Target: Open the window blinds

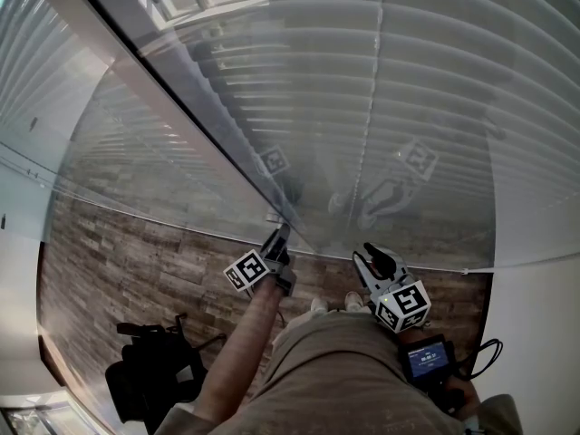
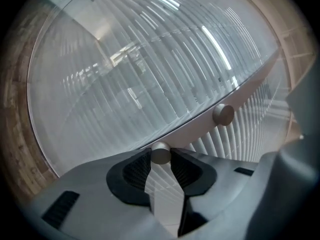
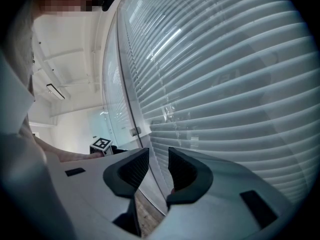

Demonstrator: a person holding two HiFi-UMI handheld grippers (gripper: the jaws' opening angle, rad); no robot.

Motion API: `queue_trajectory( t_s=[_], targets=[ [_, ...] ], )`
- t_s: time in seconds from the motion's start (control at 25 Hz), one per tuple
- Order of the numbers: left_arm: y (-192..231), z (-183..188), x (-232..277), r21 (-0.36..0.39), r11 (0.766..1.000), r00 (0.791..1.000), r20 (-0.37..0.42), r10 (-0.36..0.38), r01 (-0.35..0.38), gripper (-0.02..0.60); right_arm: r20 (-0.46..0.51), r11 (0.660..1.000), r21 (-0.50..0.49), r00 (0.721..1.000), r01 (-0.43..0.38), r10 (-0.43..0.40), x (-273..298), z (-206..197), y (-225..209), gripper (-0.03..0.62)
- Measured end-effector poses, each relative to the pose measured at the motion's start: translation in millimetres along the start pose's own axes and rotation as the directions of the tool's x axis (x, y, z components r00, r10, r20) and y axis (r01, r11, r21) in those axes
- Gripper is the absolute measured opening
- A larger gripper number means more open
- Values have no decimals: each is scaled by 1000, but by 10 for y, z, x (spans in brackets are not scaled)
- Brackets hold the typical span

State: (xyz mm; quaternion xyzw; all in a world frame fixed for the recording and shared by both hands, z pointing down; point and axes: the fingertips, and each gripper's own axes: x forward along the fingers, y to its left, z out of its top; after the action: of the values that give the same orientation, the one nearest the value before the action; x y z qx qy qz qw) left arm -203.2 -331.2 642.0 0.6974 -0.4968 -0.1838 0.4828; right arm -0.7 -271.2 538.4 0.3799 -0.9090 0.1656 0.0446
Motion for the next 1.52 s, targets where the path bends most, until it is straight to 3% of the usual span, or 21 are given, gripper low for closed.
queue_trajectory(
  t_s=[0.12,0.2,0.24,0.28,0.4,0.48,0.56,0.72,0.8,0.92,1.08,1.44,1.52],
  targets=[
    [20,19,-8,172,981,996,-5,86,-84,136,0,1000,1,1000,-1,1,7,5,4,126],
    [68,-9,-30,311,938,986,-22,168,-153,183,1,1000,2,1000,-1,1,0,4,6,126],
    [96,-32,-52,394,899,975,-29,221,-192,210,1,1000,4,1000,0,0,-8,3,4,126],
    [122,-46,-82,484,844,960,-28,279,-231,226,1,1000,6,1000,0,0,-15,2,1,126],
    [81,-21,-161,722,626,921,39,387,-294,235,3,1000,15,1000,1,-1,-25,0,-13,126],
    [26,-17,-145,805,518,914,72,400,-290,235,5,1000,17,1000,2,-2,-21,-3,-26,126],
    [10,-32,-102,845,456,909,80,408,-279,235,5,1000,18,1000,1,-1,-11,-7,-28,126],
    [22,-72,-56,878,388,891,88,445,-280,231,4,1000,22,1000,-5,4,3,-9,-18,126],
    [38,-77,-63,891,349,879,105,464,-291,200,5,1000,28,1000,-2,2,1,-14,-31,126],
    [44,-79,-56,899,327,876,114,468,-292,154,7,999,36,1000,3,-4,-1,-19,-58,126],
    [67,-92,-11,901,324,875,110,471,-287,151,7,999,42,1000,6,-7,-8,-30,-85,126],
    [0,-69,-23,841,455,894,71,441,-292,133,5,999,39,1000,7,-7,-34,-10,-78,126],
    [5,-68,-24,820,494,899,57,434,-290,133,3,999,39,1000,5,-5,-25,-20,-73,126]
  ],
)
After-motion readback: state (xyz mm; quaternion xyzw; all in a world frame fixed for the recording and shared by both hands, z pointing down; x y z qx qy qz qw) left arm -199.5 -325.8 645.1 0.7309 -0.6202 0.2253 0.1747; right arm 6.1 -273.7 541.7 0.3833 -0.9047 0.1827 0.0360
